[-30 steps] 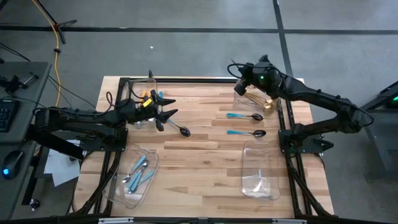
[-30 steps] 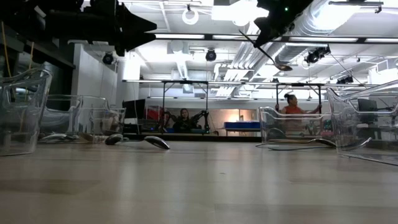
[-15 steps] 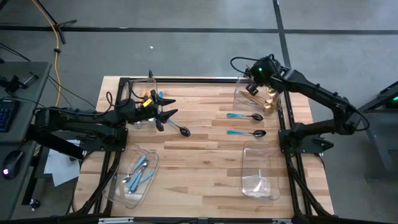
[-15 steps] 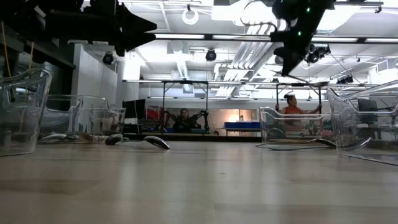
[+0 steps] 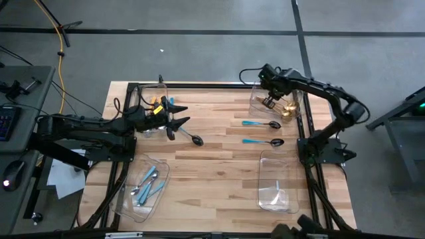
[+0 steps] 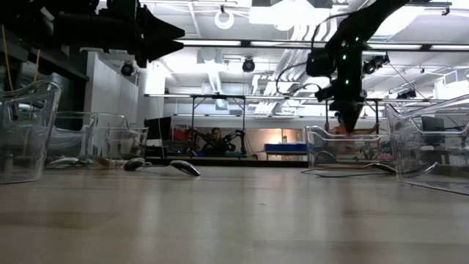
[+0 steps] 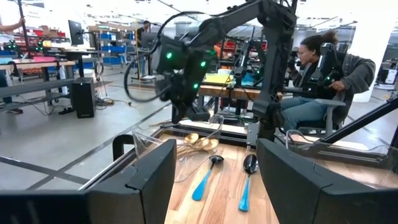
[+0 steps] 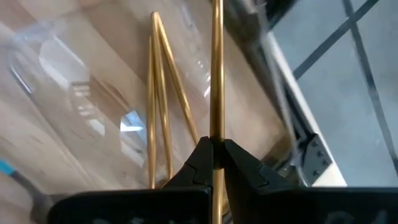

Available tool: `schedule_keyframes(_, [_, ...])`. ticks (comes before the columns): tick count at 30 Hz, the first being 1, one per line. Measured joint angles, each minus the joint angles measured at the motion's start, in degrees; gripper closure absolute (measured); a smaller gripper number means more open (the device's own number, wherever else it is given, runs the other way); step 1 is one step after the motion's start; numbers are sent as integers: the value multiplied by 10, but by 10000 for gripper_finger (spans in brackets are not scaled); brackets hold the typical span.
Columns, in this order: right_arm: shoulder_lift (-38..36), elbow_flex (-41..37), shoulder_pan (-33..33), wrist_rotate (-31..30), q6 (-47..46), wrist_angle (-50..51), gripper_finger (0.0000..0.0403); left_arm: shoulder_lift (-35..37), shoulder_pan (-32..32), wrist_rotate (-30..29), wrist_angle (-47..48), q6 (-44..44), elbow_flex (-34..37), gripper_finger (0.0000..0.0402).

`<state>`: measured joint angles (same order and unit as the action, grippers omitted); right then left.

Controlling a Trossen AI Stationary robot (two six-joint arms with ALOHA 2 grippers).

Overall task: Sort silverware by color (type)
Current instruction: Put the gold spoon into the top right transparent bin

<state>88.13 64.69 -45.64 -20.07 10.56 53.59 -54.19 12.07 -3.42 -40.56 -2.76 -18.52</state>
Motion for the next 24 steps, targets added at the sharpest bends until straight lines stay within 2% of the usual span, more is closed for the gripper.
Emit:
schedule_keyframes(11, [101,0,-1,21,22,-34,398,0,0,0,7,-2,0,190])
schedule_keyframes(24, [125,0,-2,59,30,-60,398,0,0,0,7,-2,0,190])
